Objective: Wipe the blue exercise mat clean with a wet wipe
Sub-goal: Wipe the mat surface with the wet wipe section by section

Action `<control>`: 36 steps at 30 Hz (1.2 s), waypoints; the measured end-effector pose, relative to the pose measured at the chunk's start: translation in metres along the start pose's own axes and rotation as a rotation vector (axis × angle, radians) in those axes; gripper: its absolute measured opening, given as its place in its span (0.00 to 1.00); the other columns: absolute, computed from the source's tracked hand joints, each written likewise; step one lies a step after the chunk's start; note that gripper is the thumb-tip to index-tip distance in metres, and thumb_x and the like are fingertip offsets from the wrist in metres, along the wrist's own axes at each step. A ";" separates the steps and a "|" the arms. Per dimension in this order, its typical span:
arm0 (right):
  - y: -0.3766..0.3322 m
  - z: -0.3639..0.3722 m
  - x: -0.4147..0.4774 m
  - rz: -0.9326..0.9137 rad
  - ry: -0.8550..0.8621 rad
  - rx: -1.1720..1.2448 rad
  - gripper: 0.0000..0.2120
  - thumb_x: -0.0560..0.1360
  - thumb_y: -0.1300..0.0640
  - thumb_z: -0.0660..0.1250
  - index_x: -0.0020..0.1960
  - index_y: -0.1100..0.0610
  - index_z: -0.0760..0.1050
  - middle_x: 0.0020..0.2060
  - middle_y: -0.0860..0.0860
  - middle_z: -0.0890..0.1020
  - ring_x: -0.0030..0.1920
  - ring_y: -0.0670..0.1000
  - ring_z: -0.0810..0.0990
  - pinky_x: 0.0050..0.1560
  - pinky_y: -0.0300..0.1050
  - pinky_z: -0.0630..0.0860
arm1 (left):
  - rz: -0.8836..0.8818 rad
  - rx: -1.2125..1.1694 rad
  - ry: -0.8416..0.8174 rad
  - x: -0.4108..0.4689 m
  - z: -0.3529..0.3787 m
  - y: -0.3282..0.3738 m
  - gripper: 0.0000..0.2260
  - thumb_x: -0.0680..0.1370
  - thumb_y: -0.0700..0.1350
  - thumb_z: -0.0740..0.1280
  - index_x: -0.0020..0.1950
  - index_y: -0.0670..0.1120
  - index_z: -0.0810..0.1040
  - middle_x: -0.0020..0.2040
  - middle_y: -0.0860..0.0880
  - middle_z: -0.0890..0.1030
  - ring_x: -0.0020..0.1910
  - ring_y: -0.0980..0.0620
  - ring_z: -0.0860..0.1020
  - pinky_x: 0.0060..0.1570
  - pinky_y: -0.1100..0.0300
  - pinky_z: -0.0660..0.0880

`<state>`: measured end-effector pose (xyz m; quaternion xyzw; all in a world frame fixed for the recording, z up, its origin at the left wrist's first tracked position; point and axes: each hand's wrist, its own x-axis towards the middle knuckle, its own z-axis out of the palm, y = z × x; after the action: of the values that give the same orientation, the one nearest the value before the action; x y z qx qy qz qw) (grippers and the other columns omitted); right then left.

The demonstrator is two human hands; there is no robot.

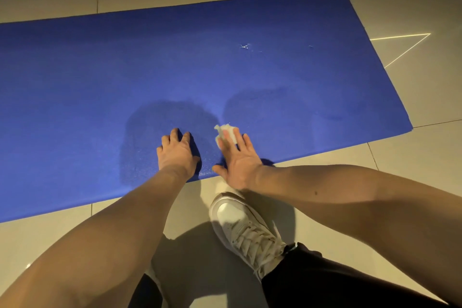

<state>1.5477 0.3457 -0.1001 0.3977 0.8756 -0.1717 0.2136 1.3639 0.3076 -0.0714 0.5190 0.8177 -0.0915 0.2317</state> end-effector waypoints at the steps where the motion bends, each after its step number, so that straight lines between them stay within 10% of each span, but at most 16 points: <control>1: -0.001 0.003 -0.002 -0.075 0.005 -0.017 0.39 0.80 0.32 0.37 0.82 0.54 0.33 0.80 0.53 0.29 0.78 0.62 0.26 0.79 0.62 0.36 | 0.004 -0.004 0.002 0.000 0.000 0.000 0.33 0.78 0.55 0.69 0.79 0.51 0.59 0.78 0.46 0.56 0.72 0.41 0.59 0.69 0.48 0.63; 6: 0.026 0.018 -0.007 -0.231 0.213 0.006 0.36 0.80 0.36 0.41 0.84 0.51 0.44 0.83 0.48 0.42 0.82 0.53 0.39 0.81 0.59 0.41 | 0.013 0.010 -0.007 -0.001 0.000 -0.004 0.33 0.78 0.58 0.69 0.79 0.53 0.60 0.78 0.46 0.56 0.72 0.41 0.59 0.68 0.48 0.63; 14: 0.032 0.026 -0.021 0.222 0.276 0.126 0.40 0.80 0.35 0.41 0.83 0.59 0.41 0.82 0.54 0.39 0.81 0.61 0.36 0.80 0.62 0.40 | 0.027 -0.009 -0.016 -0.004 -0.001 0.001 0.33 0.77 0.58 0.69 0.79 0.53 0.61 0.79 0.47 0.56 0.73 0.41 0.58 0.69 0.47 0.63; 20: 0.036 0.029 -0.015 -0.180 0.238 0.010 0.34 0.82 0.39 0.45 0.84 0.54 0.49 0.83 0.50 0.47 0.83 0.55 0.44 0.81 0.61 0.47 | 0.073 -0.022 -0.025 -0.007 0.002 0.009 0.34 0.76 0.58 0.71 0.79 0.53 0.61 0.79 0.47 0.55 0.73 0.42 0.57 0.69 0.48 0.62; 25: 0.089 0.029 -0.044 -0.155 0.272 -0.107 0.33 0.84 0.43 0.52 0.84 0.51 0.45 0.83 0.47 0.43 0.82 0.51 0.41 0.81 0.56 0.45 | 0.082 0.003 -0.038 -0.008 0.002 0.012 0.35 0.76 0.58 0.71 0.79 0.53 0.60 0.79 0.47 0.54 0.73 0.42 0.57 0.70 0.48 0.61; 31: 0.093 0.040 -0.061 0.164 0.213 -0.020 0.36 0.82 0.36 0.48 0.82 0.57 0.56 0.82 0.58 0.56 0.81 0.66 0.52 0.78 0.67 0.53 | 0.078 0.010 -0.036 -0.008 0.002 0.014 0.36 0.76 0.58 0.71 0.80 0.53 0.59 0.79 0.47 0.54 0.73 0.42 0.58 0.71 0.48 0.61; 36: 0.045 0.043 -0.032 0.076 0.215 0.041 0.33 0.79 0.38 0.53 0.77 0.56 0.70 0.77 0.56 0.69 0.74 0.73 0.66 0.69 0.74 0.66 | 0.074 0.030 -0.026 -0.006 0.003 0.017 0.36 0.76 0.58 0.71 0.80 0.53 0.59 0.79 0.46 0.55 0.73 0.41 0.58 0.71 0.47 0.62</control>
<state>1.6112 0.3337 -0.1259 0.4510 0.8742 -0.1377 0.1164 1.3820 0.3088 -0.0693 0.5510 0.7934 -0.1019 0.2377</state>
